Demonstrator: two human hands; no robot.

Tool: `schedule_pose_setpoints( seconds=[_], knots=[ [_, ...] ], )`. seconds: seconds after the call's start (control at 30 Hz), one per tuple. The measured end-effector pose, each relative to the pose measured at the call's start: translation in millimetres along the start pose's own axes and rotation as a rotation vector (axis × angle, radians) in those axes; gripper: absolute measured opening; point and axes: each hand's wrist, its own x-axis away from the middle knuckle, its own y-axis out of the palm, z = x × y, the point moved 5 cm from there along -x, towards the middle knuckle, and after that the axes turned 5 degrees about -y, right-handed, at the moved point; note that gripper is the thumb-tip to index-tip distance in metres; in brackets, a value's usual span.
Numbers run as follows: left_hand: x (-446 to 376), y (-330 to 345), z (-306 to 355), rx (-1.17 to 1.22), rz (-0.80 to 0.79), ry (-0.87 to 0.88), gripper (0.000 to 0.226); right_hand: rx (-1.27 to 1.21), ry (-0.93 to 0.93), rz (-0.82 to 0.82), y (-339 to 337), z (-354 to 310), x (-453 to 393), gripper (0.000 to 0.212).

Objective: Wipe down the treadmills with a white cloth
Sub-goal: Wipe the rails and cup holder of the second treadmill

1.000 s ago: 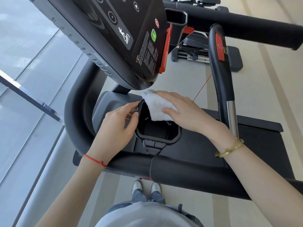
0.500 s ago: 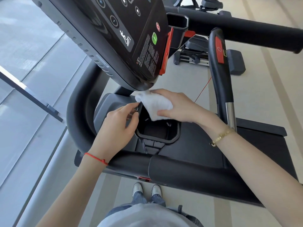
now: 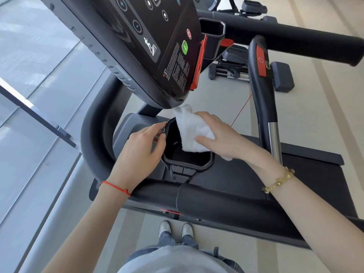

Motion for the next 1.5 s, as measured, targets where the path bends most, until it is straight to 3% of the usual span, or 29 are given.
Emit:
schedule_pose_setpoints(
  seconds=[0.27, 0.43, 0.53, 0.67, 0.8, 1.03, 1.13, 1.23, 1.37, 1.5],
  knots=[
    [1.6, -2.5, 5.7, -0.017, -0.001, 0.016, 0.037, -0.403, 0.164, 0.003, -3.5, 3.5, 2.2, 0.045],
    [5.0, -3.1, 11.5, -0.044, -0.022, 0.028, 0.039, -0.528, 0.253, 0.068, 20.5, 4.2, 39.0, 0.069],
    [5.8, -2.5, 13.5, -0.066, -0.02, 0.047, 0.039, -0.461, 0.273, 0.14, 23.8, 0.2, 38.2, 0.071],
    [6.9, -4.2, 16.2, -0.077, -0.023, 0.054, 0.038, -0.223, 0.246, 0.17, 7.9, -5.0, 17.5, 0.055],
    [12.5, -7.3, 20.7, -0.107, -0.012, 0.059, 0.038, -0.131, 0.176, 0.159, 10.3, -9.8, 26.4, 0.055],
    [24.9, -14.2, 21.8, -0.096, -0.016, 0.014, 0.038, 0.043, 0.001, 0.29, 8.2, -37.3, 68.5, 0.054],
    [28.5, -16.0, 17.6, -0.098, 0.008, -0.002, 0.016, 0.18, -0.227, 0.179, 15.4, -63.6, 68.6, 0.046],
    [29.7, -19.4, 15.6, -0.105, 0.019, -0.015, 0.015, 0.247, -0.273, 0.036, 23.7, -69.9, 51.2, 0.043],
    [32.8, -25.5, 13.1, -0.089, 0.052, -0.036, 0.034, 0.248, -0.235, -0.196, 18.7, -68.3, 30.5, 0.031],
    [36.3, -25.4, 13.1, -0.087, 0.08, -0.05, 0.037, 0.363, -0.34, -0.339, 20.5, -71.9, 22.6, 0.015]
  ],
)
